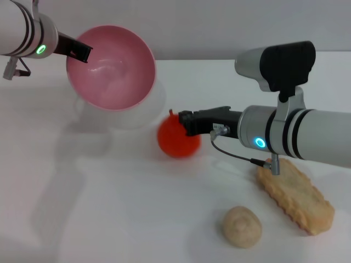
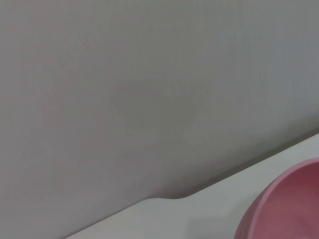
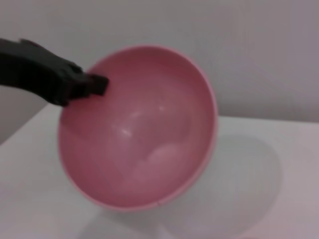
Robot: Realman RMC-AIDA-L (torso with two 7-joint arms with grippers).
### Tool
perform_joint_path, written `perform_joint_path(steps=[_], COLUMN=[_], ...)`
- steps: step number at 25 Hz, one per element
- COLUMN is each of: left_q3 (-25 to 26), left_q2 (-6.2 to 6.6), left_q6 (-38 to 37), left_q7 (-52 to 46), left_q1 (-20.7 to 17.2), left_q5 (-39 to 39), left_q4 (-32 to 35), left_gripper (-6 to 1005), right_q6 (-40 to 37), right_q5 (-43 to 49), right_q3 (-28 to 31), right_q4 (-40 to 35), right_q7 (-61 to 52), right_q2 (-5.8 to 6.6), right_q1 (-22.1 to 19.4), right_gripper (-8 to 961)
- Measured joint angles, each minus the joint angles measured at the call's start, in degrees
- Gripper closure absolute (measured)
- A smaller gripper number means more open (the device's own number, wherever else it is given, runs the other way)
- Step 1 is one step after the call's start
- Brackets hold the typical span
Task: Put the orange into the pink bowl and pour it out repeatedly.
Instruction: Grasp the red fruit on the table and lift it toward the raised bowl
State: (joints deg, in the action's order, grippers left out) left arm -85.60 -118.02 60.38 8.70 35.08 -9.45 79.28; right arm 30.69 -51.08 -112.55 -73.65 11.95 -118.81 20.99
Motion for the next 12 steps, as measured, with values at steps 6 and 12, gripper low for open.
perform_joint_path(steps=[6, 12], left_q3=[0.00, 0.00], left_q2=[-0.03, 0.04], left_q6=[0.01, -0.55], left_q7=[0.00, 0.00], left_q1=[0.02, 0.51], left_q5=[-0.04, 0.01], left_q4=[0.00, -0.58], left_gripper=[954, 954], right_q6=[0.76, 4.29], right_q5=[2.13, 5.20], right_q3=[-0.04, 1.17], right_q4=[-5.59, -13.15], right_q7=[0.02, -0.24], right_q2=[0.03, -0.09], right_q1=[-2.13, -4.43], right_gripper=[954, 956])
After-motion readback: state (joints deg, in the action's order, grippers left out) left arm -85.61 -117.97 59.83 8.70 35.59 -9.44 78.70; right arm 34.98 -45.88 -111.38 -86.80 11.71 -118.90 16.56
